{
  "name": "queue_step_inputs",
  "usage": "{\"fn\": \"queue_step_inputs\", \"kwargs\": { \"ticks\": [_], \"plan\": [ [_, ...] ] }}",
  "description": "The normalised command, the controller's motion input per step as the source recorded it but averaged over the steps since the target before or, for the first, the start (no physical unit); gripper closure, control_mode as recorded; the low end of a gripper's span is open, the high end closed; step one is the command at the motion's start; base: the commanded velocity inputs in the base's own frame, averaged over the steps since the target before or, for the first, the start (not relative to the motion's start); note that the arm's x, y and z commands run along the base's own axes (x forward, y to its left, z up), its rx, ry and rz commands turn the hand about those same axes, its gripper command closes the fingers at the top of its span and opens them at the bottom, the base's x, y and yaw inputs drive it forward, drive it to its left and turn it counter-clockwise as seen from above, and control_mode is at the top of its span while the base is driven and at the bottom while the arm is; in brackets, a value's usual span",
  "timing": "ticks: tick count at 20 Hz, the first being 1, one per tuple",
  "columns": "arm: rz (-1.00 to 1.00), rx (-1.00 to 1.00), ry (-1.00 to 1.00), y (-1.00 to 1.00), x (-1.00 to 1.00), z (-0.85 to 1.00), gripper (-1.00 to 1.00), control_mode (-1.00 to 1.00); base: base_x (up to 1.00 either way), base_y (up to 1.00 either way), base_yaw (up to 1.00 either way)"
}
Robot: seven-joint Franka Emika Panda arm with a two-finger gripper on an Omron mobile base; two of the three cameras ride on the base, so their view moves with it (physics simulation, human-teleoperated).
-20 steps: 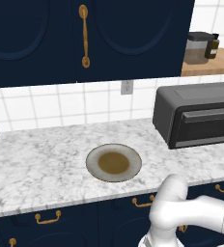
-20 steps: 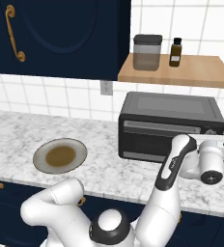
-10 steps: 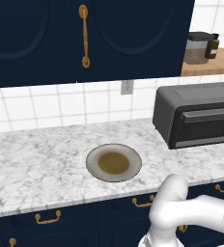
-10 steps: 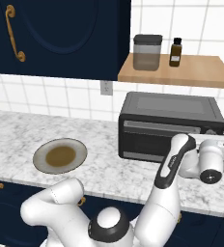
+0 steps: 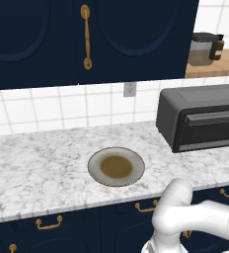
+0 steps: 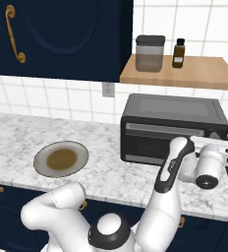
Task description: Pick up the kebab skewer and baguette bread, and place them inside the toaster oven. Close the toaster oven door and start by setting the timer.
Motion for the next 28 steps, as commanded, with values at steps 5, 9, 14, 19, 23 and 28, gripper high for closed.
{"fn": "queue_step_inputs", "kwargs": {
  "ticks": [5, 9, 14, 19, 23, 28],
  "plan": [
    [-0.09, 0.05, -0.15, 0.28, 0.40, 0.00, 1.00, -1.00, 0.00, 0.00, 0.00],
    [0.00, 0.03, -0.16, 0.30, 0.46, 0.00, 1.00, -1.00, 0.00, 0.00, 0.00],
    [0.00, 0.01, -0.03, 0.30, 0.41, 0.00, 1.00, -1.00, 0.00, 0.00, 0.00],
    [0.00, 0.00, 0.00, 0.14, 0.48, 0.00, 1.00, -1.00, 0.00, 0.00, 0.00],
    [0.00, -0.01, 0.00, 0.02, 0.33, 0.00, 1.00, -1.00, 0.00, 0.00, 0.00],
    [-0.01, -0.05, 0.00, 0.18, 0.37, -0.06, 1.00, -1.00, 0.00, 0.00, 0.00]
  ]
}}
